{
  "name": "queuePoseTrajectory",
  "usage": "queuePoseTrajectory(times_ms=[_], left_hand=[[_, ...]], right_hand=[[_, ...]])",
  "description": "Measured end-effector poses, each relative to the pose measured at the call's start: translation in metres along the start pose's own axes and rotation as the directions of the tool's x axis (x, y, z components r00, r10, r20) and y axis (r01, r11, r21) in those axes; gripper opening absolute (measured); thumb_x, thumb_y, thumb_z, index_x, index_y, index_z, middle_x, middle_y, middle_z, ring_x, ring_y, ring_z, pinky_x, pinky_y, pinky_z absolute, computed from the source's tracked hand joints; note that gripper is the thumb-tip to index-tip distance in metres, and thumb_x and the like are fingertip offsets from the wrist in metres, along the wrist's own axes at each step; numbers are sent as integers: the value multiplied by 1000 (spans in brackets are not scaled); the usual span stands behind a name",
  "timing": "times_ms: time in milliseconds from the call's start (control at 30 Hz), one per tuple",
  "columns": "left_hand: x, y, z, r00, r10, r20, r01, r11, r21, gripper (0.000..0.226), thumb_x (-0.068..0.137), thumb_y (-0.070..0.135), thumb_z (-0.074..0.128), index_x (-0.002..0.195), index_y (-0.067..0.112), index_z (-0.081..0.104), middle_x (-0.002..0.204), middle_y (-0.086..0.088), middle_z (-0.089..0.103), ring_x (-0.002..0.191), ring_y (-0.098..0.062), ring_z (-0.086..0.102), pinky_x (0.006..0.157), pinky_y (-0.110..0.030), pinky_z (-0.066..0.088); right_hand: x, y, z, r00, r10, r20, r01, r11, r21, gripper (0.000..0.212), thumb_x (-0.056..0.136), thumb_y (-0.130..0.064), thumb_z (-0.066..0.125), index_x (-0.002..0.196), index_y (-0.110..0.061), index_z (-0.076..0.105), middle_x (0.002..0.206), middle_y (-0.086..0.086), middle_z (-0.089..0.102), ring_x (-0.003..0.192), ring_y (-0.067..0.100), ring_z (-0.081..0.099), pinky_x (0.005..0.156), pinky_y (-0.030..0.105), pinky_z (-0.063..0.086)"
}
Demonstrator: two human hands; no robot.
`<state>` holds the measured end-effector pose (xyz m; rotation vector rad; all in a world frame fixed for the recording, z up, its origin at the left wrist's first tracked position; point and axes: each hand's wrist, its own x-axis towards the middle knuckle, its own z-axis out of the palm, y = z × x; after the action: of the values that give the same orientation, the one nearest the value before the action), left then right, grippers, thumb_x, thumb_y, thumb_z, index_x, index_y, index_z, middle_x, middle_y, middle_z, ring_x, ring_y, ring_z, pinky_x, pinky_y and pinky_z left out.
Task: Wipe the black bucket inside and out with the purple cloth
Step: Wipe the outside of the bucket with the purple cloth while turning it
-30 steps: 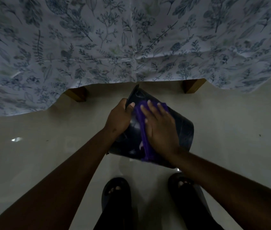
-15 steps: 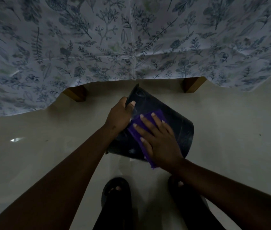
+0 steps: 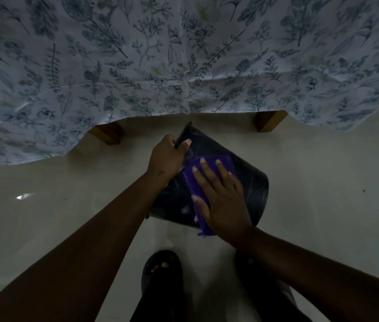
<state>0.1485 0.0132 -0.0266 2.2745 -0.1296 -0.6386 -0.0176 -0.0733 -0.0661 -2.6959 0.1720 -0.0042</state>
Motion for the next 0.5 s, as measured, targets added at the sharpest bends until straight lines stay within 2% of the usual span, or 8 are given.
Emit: queuePoseTrajectory(times_ms=[67, 133, 167, 233, 267, 333, 433, 500], left_hand=[[-12, -5, -3, 992, 123, -26, -122, 992, 36, 30, 99, 38, 48, 114, 13, 56, 97, 3, 63, 77, -8, 59, 60, -14, 43], [-24, -16, -4, 972, 237, -1, -236, 969, 77, 32, 102, 36, 39, 124, 16, 52, 101, 5, 61, 83, -8, 58, 60, -2, 40], [-27, -21, -4, 967, 255, 6, -255, 963, 82, 33, 103, 35, 36, 126, 17, 51, 101, 4, 62, 84, -9, 59, 61, -1, 40], [-25, -22, -3, 971, 239, -16, -237, 968, 76, 33, 104, 35, 35, 127, 18, 51, 103, 0, 66, 87, -14, 61, 69, -14, 45], [-23, -20, -3, 975, 221, -29, -219, 973, 74, 33, 104, 35, 35, 126, 18, 52, 104, -2, 67, 88, -16, 63, 71, -21, 46], [-17, -15, -2, 979, 197, -44, -192, 976, 100, 32, 103, 35, 35, 123, 18, 54, 103, -3, 67, 87, -18, 61, 72, -26, 44], [-11, -13, 0, 980, 194, -38, -187, 973, 137, 32, 103, 36, 34, 120, 19, 56, 102, -4, 67, 88, -21, 61, 75, -29, 47], [-10, -13, 1, 979, 201, -28, -194, 968, 156, 33, 103, 36, 33, 117, 19, 57, 104, -8, 68, 91, -25, 63, 79, -34, 50]], right_hand=[[16, 10, -4, 998, 62, -33, -62, 998, 25, 63, 98, -51, 30, 152, -25, 11, 161, -2, 12, 148, 21, 9, 114, 44, 15], [38, 21, -12, 968, 230, -96, -217, 967, 132, 66, 97, -49, 34, 152, -20, 12, 154, 5, 32, 141, 22, 31, 112, 44, 28], [48, 29, -17, 937, 326, -126, -301, 936, 185, 65, 98, -47, 36, 151, -16, 15, 146, 9, 43, 132, 23, 43, 107, 44, 37], [59, 42, -22, 889, 432, -151, -407, 897, 172, 59, 99, -42, 35, 148, -11, 26, 135, 14, 53, 121, 26, 53, 99, 44, 45], [60, 46, -23, 890, 430, -151, -412, 901, 137, 55, 99, -40, 34, 145, -10, 32, 135, 14, 53, 121, 26, 52, 100, 42, 45], [48, 47, -18, 912, 385, -143, -374, 922, 95, 52, 99, -38, 32, 143, -10, 37, 141, 13, 50, 128, 27, 47, 105, 41, 40], [11, 32, -5, 965, 247, -87, -246, 969, 23, 56, 99, -40, 29, 150, -18, 26, 156, 3, 29, 145, 24, 22, 114, 43, 25], [-2, 18, 3, 998, 64, -23, -65, 996, -60, 56, 98, -41, 28, 151, -24, 20, 159, -2, 17, 148, 24, 10, 115, 46, 20]])
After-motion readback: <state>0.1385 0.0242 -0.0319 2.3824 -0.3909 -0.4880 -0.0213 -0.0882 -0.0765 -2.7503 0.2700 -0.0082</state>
